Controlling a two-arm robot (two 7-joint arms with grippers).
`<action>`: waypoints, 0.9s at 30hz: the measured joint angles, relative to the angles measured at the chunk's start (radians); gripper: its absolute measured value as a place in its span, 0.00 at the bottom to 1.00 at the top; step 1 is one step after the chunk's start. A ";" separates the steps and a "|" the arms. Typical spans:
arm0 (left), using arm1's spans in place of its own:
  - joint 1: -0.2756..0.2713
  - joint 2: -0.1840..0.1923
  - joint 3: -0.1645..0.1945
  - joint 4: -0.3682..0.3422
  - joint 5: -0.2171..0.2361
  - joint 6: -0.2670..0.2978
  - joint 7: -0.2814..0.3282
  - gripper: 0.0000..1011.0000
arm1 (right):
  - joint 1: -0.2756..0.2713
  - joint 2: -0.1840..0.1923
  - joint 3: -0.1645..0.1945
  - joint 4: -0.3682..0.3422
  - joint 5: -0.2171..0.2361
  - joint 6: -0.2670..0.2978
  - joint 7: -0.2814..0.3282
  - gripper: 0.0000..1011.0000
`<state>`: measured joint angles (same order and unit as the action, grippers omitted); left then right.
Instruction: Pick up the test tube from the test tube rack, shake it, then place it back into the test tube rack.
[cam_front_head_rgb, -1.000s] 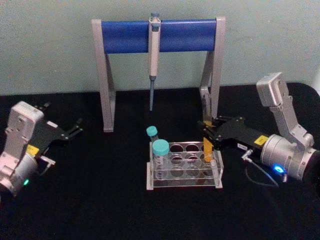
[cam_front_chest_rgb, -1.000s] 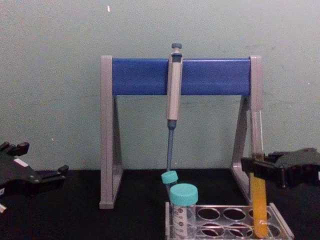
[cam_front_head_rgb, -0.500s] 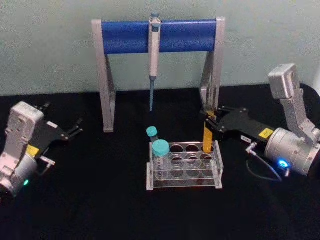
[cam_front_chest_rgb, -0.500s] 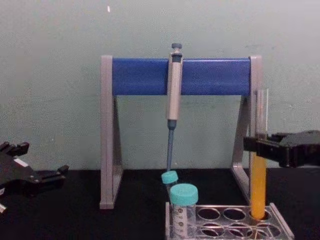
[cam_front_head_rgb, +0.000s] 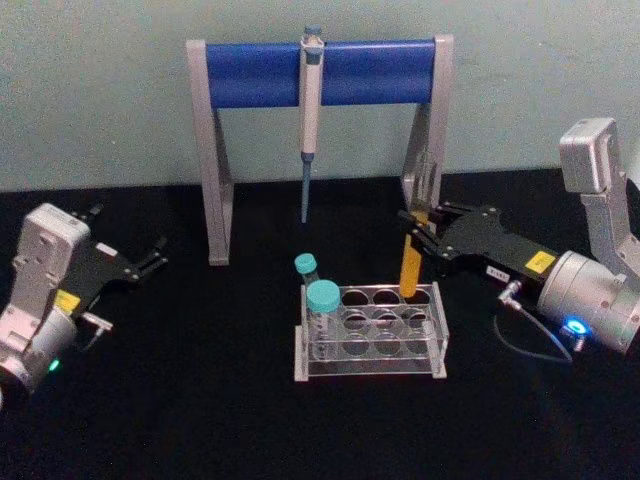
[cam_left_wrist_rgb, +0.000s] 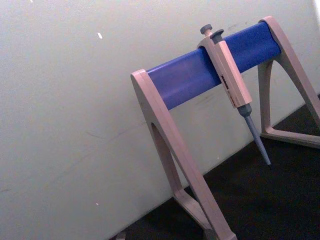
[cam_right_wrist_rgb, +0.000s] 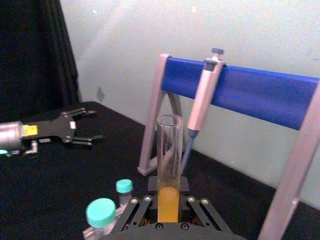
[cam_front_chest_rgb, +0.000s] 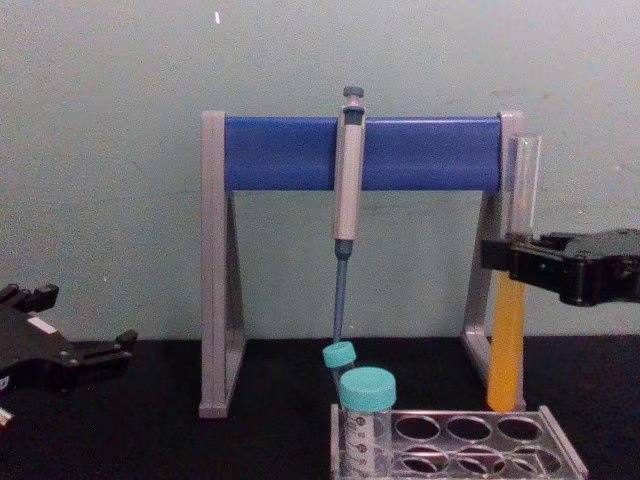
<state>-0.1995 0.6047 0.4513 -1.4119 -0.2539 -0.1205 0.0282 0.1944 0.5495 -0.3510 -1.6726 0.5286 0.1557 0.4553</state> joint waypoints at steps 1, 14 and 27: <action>0.000 0.000 0.000 0.000 0.000 0.000 0.000 0.99 | -0.002 0.002 -0.002 -0.006 0.006 -0.002 0.003 0.23; 0.000 0.000 0.000 0.000 0.000 0.000 0.000 0.99 | -0.003 0.002 -0.003 -0.008 0.008 -0.003 0.004 0.23; 0.000 0.000 0.000 0.000 0.000 0.000 0.000 0.99 | 0.003 0.006 -0.013 -0.002 0.007 -0.012 0.017 0.23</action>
<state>-0.1995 0.6047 0.4514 -1.4120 -0.2539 -0.1205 0.0283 0.1975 0.5554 -0.3638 -1.6744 0.5356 0.1432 0.4720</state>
